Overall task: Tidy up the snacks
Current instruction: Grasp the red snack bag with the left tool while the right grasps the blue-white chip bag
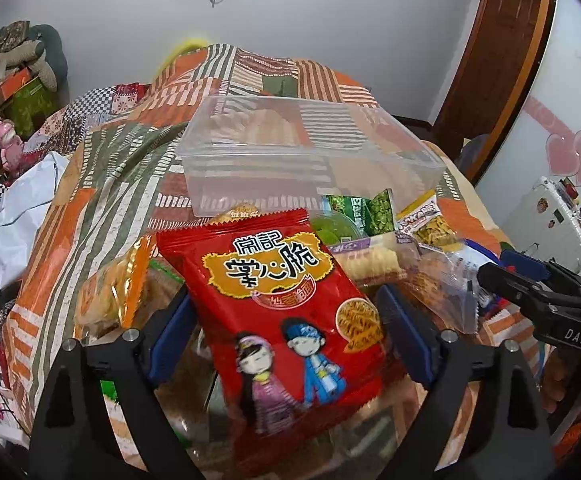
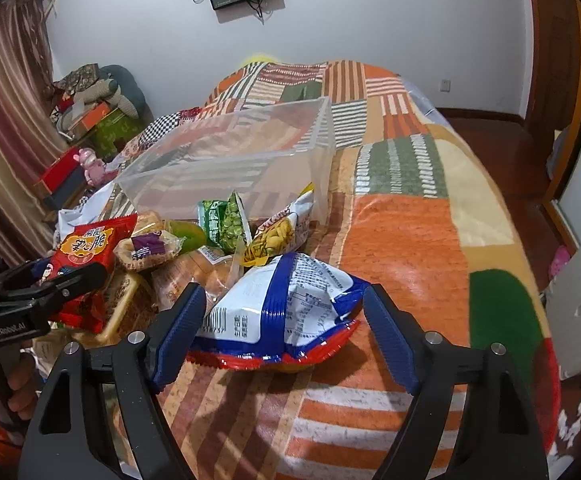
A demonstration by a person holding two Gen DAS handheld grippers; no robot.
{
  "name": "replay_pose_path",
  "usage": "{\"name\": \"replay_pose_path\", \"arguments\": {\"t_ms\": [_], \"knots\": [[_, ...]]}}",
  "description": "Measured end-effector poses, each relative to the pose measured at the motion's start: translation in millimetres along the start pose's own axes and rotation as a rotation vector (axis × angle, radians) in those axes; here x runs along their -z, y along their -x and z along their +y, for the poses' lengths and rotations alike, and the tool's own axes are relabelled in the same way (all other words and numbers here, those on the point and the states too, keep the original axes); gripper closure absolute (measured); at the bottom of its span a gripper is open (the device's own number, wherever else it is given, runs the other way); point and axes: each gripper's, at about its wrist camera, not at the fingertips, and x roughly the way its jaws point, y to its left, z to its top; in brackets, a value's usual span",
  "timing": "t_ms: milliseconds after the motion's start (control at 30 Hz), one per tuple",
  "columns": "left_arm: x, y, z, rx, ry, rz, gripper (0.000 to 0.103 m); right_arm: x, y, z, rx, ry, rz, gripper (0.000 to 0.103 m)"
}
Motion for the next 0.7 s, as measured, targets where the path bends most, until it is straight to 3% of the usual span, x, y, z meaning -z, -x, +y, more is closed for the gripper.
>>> {"name": "replay_pose_path", "arguments": {"t_ms": [167, 433, 567, 700], "knots": [[-1.7, -9.0, -1.1, -0.016, -0.009, -0.001, 0.013, 2.8, -9.3, 4.2, -0.033, -0.011, 0.030, 0.025], [5.6, -8.4, -5.4, -0.054, -0.052, -0.065, 0.019, 2.7, -8.7, 5.2, -0.016, -0.001, 0.010, 0.032], [5.3, -7.3, -0.9, -0.047, -0.041, -0.063, 0.032, 1.9, -9.4, 3.2, -0.019, -0.004, 0.008, 0.034], [4.5, -6.3, 2.2, -0.038, -0.036, -0.058, 0.033, 1.6, -5.4, 1.2, -0.029, -0.016, 0.017, 0.034]]}}
